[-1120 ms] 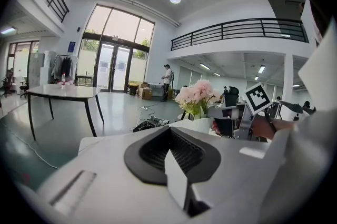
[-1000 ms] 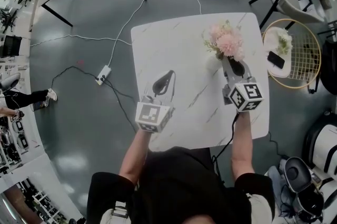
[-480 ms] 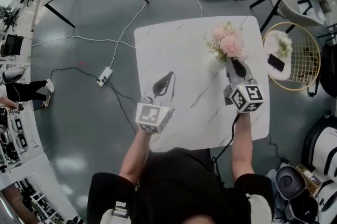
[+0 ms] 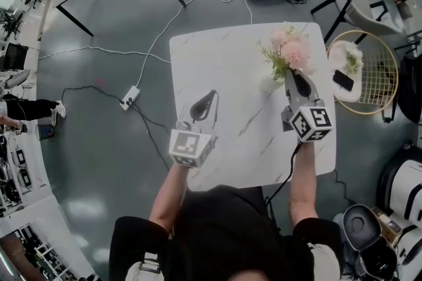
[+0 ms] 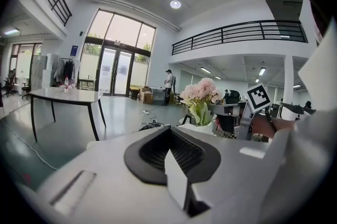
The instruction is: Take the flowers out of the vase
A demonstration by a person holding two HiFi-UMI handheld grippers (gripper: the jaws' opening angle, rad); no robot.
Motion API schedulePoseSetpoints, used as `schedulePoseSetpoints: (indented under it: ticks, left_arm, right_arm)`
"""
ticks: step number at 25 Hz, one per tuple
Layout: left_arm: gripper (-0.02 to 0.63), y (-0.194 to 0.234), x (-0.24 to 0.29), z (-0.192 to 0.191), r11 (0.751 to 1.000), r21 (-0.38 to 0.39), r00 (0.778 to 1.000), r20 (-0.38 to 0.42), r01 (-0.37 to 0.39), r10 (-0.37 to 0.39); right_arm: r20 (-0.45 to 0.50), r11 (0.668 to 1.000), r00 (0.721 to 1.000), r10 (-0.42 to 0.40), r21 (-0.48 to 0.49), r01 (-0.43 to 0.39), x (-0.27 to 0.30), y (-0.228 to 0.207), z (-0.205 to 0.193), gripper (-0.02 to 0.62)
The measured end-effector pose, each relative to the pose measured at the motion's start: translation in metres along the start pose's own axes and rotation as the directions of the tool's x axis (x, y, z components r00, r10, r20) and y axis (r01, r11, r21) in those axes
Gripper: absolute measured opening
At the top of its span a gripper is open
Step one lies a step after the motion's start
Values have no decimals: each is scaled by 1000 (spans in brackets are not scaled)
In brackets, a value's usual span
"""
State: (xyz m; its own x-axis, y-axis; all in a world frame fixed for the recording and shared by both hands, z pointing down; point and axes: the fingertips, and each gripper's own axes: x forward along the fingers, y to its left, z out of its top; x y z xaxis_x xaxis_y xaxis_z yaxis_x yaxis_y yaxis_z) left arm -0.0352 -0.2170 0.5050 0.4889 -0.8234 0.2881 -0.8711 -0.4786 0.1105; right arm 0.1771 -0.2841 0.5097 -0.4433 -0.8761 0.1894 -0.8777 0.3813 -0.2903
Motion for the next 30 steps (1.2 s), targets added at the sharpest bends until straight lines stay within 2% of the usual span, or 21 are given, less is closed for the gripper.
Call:
schedulePoseSetpoints:
  ticks: [12,23,30]
  left_arm:
    - [8,3,-23,13,1000,-9,999,39,-4,4]
    - [8,-3,-48,39,1000,-26,996,84,4,-1]
    - [8,-5,-70,40,1000,-19,994,112,1,1]
  right_arm:
    - [51,998,999,-15,-62,18,-16,19,30,14]
    - [126,991,991,-37,-127,53,-45,35,81,14]
    - [170,986,984,-47,-151,73,-68,48,103,14]
